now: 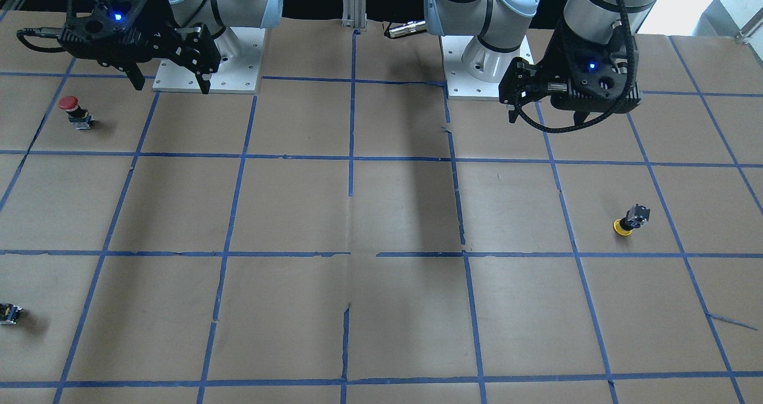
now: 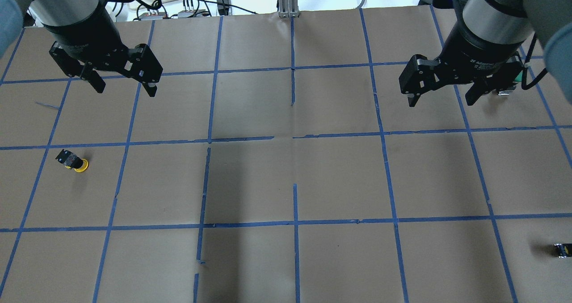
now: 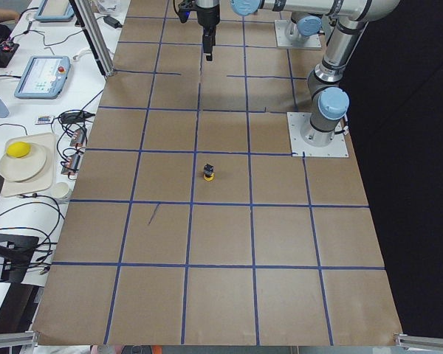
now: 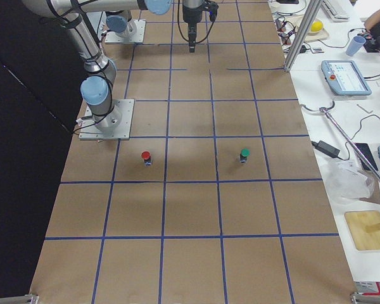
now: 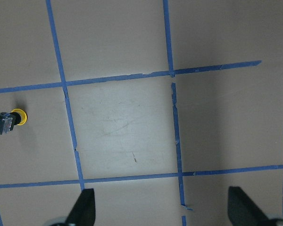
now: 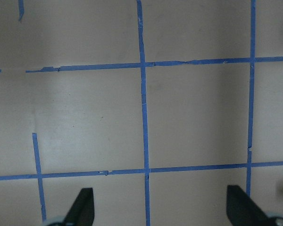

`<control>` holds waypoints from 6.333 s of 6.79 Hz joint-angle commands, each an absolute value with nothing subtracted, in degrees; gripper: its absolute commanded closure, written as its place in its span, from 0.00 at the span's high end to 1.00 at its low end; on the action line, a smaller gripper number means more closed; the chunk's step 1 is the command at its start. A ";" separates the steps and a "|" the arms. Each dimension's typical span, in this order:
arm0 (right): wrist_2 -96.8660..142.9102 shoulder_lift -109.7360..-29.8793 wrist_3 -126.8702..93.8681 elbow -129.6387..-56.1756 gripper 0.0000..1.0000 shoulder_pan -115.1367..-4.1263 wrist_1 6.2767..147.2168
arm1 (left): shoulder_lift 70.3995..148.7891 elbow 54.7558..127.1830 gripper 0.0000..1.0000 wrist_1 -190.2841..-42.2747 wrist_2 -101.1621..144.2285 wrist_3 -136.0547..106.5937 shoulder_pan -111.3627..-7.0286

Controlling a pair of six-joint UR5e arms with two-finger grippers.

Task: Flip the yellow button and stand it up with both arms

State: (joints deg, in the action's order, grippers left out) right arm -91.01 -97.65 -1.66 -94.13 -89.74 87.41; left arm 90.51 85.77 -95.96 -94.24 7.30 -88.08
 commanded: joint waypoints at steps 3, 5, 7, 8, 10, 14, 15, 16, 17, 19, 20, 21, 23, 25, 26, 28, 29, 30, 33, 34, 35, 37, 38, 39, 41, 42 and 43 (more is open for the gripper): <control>-91.05 -97.56 -1.58 -94.04 1.00 -89.74 87.45 | 90.53 89.45 1.00 -89.05 -94.31 9.65 -85.46; -91.05 -97.56 -1.58 -94.04 1.00 -89.74 87.45 | 91.76 93.75 1.00 -83.61 -94.30 19.11 -78.96; -91.05 -97.65 -1.58 -94.04 1.00 -89.74 87.45 | 92.19 97.63 1.00 -81.31 -94.13 35.44 -68.61; -91.05 -97.56 -1.58 -94.04 1.00 -89.74 87.45 | 93.33 99.56 1.00 -79.56 -91.52 39.51 -62.73; -90.97 -97.65 -1.58 -94.13 1.00 -89.74 87.45 | 98.76 101.94 1.00 -69.40 -90.18 51.97 -56.10; -91.05 -97.47 -1.67 -94.04 1.00 -89.74 87.54 | 107.31 107.98 1.00 -58.07 -90.26 67.40 -51.68; -90.97 -97.64 -1.67 -94.13 1.00 -89.74 87.71 | 106.27 111.76 1.00 -57.14 -90.35 67.50 -51.94; -91.05 -97.47 -1.67 -94.04 1.00 -89.74 87.63 | 107.39 112.23 0.98 -52.60 -90.35 71.68 -51.60; -91.05 -97.47 -1.67 -94.13 1.00 -89.74 87.54 | 107.49 112.85 0.94 -49.25 -90.35 72.94 -51.68; -91.05 -97.64 -1.67 -94.31 1.00 -89.74 87.63 | 107.58 112.94 0.83 -49.57 -90.26 72.60 -51.77; -91.14 -97.56 -1.67 -94.22 1.00 -89.74 87.54 | 107.67 113.03 0.79 -50.01 -90.70 72.16 -51.77; -91.14 -97.47 -1.67 -94.31 1.00 -89.74 87.54 | 107.67 113.03 0.71 -50.27 -91.14 72.07 -51.68; -91.05 -97.65 -1.67 -94.39 1.00 -89.74 87.45 | 107.58 112.94 0.32 -50.36 -91.23 72.07 -51.77; -91.05 -97.65 -1.67 -94.31 1.00 -89.74 87.54 | 106.27 112.76 0.16 -50.45 -91.23 72.07 -52.03; -91.05 -97.73 -1.67 -94.31 1.00 -89.74 87.45 | 105.82 112.50 0.08 -51.49 -91.06 71.81 -52.81; -91.05 -97.73 -1.67 -94.39 1.00 -89.74 87.45 | 100.23 112.15 0.08 -58.85 -86.34 62.27 -57.45; -91.05 -97.73 -1.67 -94.39 1.00 -89.74 87.45 | 97.59 112.06 0.08 -63.58 -79.96 58.66 -62.61; -90.97 -97.73 -1.67 -94.39 1.00 -89.74 87.45 | 95.99 111.89 0.08 -65.29 -73.28 51.31 -66.93; -90.97 -97.65 -1.67 -94.31 1.00 -89.74 87.45 | 94.13 111.01 0.06 -65.22 -52.94 29.84 -80.29; -90.97 -97.73 -1.67 -94.31 1.00 -89.74 87.45 | 94.04 109.96 0.03 -64.69 -46.04 18.66 -83.64; -90.97 -97.73 -1.67 -94.22 1.00 -89.74 87.45 | 94.48 108.65 0.03 -63.12 -39.27 8.45 -85.67; -90.44 -97.30 -1.41 -93.69 1.00 -89.04 87.63 | 94.30 109.25 0.03 -60.93 -27.99 -1.89 -90.41; -90.35 -97.12 -0.62 -92.56 1.00 -88.08 87.45 | 94.57 109.86 0.03 -59.08 -25.77 -4.80 -91.66; -90.53 -97.12 1.73 -92.20 0.99 -85.63 87.54 | 93.27 110.65 0.03 -59.06 -20.97 -5.09 -91.93; -81.47 -98.17 3.59 -92.20 0.98 -75.98 87.89 | 93.16 111.71 0.03 -55.56 -14.69 -5.19 -92.02; -72.95 -98.17 4.91 -92.55 0.99 -70.02 86.50 | 94.03 111.53 0.03 -55.29 -13.20 -5.36 -92.20; -62.77 -98.17 8.14 -92.72 0.99 -64.83 81.44 | 94.13 111.79 0.02 -55.37 -9.96 -5.54 -92.55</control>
